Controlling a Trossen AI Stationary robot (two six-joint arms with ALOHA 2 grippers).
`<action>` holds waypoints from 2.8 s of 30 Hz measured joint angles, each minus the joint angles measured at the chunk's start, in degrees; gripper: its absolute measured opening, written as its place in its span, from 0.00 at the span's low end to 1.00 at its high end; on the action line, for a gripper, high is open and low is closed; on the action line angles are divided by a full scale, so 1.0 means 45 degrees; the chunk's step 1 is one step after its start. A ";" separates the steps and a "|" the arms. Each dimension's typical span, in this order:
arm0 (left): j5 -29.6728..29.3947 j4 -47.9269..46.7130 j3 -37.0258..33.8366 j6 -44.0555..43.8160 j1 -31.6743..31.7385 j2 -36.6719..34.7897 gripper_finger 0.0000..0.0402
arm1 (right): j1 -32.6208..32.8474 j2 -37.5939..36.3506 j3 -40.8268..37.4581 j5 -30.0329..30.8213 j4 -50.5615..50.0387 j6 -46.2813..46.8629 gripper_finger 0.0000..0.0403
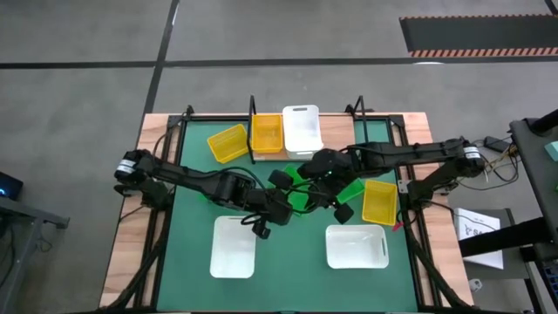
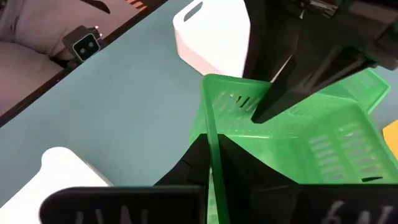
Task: Stack baskets on shelf by color
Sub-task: Put the bottom green bin on the shelf
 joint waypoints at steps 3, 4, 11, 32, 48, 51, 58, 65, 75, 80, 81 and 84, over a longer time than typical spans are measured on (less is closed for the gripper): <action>-0.0073 -0.0028 0.0059 0.0131 -0.0013 -0.0001 0.26 | 0.0000 0.0000 0.0002 0.0052 -0.0144 -0.0028 0.03; -0.0121 -0.0097 0.0087 0.0191 -0.0016 -0.0032 0.28 | -0.0006 0.0000 0.0003 0.0087 -0.0245 -0.0027 0.03; -0.0236 -0.0492 0.0052 0.0608 -0.0042 -0.0668 0.34 | -0.0010 -0.0117 -0.0322 0.0120 -0.0728 0.0059 0.03; -0.1778 0.8088 -0.6450 -0.0970 -0.1063 -0.4260 0.27 | -0.3459 -0.5725 -0.5894 0.5241 0.3135 0.2007 0.03; -0.2349 1.1446 -0.9517 -0.1329 -0.1061 -0.6635 0.27 | -0.7525 -0.5261 -0.8573 0.3375 0.4330 0.1547 0.03; -0.2345 1.1633 -0.9795 -0.1344 -0.1066 -0.6850 0.27 | -0.7669 -0.4895 -0.8584 0.3123 0.4436 0.1552 0.03; -0.2344 1.1623 -0.9802 -0.1339 -0.1082 -0.6878 0.27 | -0.7683 -0.3773 -0.8584 0.2737 0.4419 0.1050 0.03; -0.2343 1.1597 -0.9802 -0.1339 -0.1114 -0.6878 0.27 | -0.7698 -0.3127 -0.8584 0.2761 0.4493 0.0631 0.03; -0.2339 1.1591 -0.9802 -0.1314 -0.1109 -0.6878 0.27 | -0.7713 -0.2676 -0.8584 0.4282 0.4495 -0.0133 0.15; -0.2337 1.1591 -0.9802 -0.1314 -0.1109 -0.6878 0.27 | -0.7698 -0.2726 -0.8584 0.5227 0.4451 -0.0271 0.24; -0.2334 1.1591 -0.9802 -0.1319 -0.1109 -0.6878 0.27 | -0.7698 -0.2772 -0.8584 0.5345 0.4401 -0.0271 0.26; -0.2334 1.1591 -0.9802 -0.1319 -0.1109 -0.6878 0.27 | -0.7698 -0.2876 -0.8547 0.5379 0.4326 -0.0186 0.29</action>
